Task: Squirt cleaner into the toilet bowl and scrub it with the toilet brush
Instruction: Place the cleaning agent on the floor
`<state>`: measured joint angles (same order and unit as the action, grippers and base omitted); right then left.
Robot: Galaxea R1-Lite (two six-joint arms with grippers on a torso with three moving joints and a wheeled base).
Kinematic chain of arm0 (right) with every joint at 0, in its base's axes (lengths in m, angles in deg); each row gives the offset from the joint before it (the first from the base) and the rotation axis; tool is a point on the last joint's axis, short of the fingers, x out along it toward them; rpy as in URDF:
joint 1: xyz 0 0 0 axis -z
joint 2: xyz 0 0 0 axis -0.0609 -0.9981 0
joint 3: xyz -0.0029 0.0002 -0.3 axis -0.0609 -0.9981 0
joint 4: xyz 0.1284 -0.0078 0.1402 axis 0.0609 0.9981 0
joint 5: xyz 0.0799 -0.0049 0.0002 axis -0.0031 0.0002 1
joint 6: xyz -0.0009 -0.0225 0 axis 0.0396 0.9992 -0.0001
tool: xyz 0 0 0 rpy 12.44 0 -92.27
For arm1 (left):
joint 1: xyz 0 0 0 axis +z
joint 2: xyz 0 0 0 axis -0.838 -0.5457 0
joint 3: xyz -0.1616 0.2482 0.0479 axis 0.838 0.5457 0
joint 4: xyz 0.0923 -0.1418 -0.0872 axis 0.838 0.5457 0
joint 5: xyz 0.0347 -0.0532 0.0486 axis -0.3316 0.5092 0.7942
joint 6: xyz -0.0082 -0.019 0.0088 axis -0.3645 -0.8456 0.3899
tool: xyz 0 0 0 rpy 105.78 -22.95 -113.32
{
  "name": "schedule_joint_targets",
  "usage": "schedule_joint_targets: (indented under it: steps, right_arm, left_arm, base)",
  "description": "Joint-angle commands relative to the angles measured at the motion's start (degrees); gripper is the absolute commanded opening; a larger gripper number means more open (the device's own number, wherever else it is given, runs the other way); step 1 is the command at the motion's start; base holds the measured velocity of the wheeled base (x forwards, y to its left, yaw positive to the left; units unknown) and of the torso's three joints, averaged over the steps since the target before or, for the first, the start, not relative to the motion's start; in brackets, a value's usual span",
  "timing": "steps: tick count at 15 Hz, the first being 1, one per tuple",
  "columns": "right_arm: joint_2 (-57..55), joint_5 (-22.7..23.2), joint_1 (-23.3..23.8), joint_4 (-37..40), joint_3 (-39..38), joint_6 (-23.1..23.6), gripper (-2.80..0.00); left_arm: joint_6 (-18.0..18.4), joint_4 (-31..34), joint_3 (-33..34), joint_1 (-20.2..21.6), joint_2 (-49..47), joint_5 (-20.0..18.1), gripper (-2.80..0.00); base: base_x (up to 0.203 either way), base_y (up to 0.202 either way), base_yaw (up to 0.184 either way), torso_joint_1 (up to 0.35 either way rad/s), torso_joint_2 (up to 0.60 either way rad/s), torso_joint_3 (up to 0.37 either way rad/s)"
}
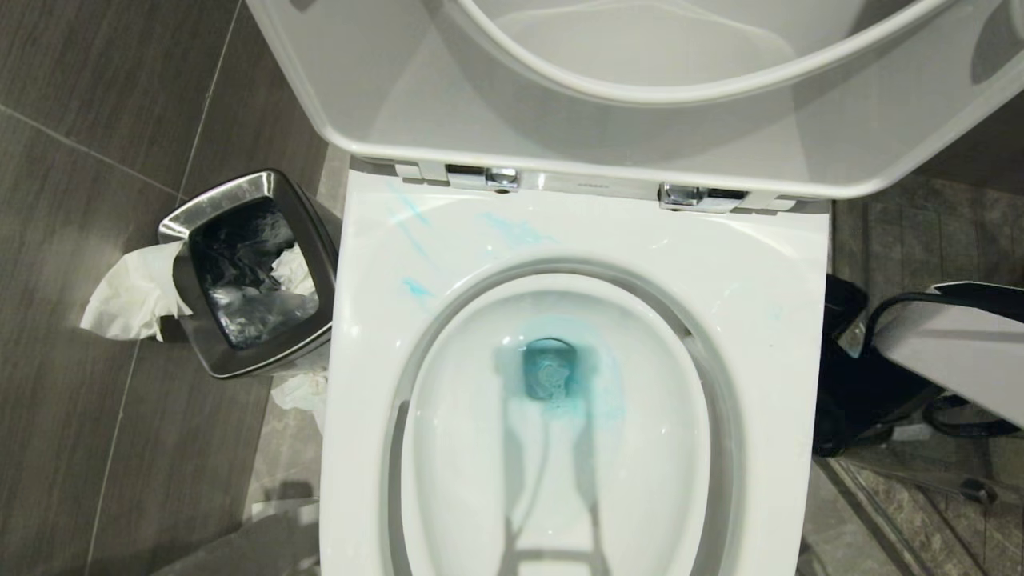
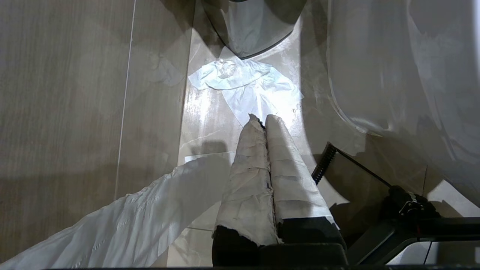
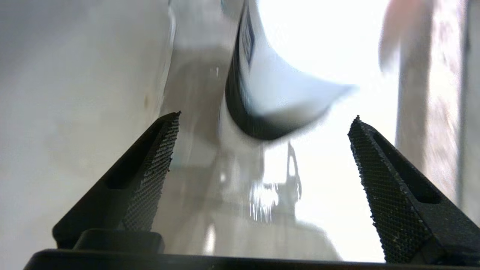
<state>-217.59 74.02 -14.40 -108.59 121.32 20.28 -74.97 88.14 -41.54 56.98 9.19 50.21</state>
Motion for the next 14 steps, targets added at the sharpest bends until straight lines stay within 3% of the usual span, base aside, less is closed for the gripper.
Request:
schedule_joint_targets:
  steps: [1,5,6,10,14]
  right_arm:
    - [8.6,-1.5,-1.2,-0.5,-8.1,-0.6,0.00]
    - [20.6,-4.3,-1.4,-0.5,-18.9,-1.1,0.00]
    - [23.6,-4.7,-1.3,-0.4,-21.3,-1.1,-2.80]
    - [31.0,-5.7,-0.8,0.2,-28.8,-0.7,-2.80]
    - [35.1,-7.5,-0.8,0.1,-30.1,-0.3,-2.80]
  left_arm:
    - [0.0,0.0,0.0,0.0,-0.1,0.0,-2.80]
    - [0.0,0.0,0.0,0.0,-0.1,0.0,-2.80]
    - [0.0,0.0,0.0,0.0,-0.1,0.0,-2.80]
    - [0.0,0.0,0.0,0.0,-0.1,0.0,-2.80]
    - [0.0,0.0,0.0,0.0,-0.1,0.0,-2.80]
  base:
    - [0.000,0.000,0.000,0.000,0.00,0.000]
    - [0.000,0.000,0.000,0.000,0.00,0.000]
    - [0.000,0.000,0.000,0.000,0.00,0.000]
    - [0.000,0.000,0.000,0.000,0.00,0.000]
    - [0.000,0.000,0.000,0.000,0.00,0.000]
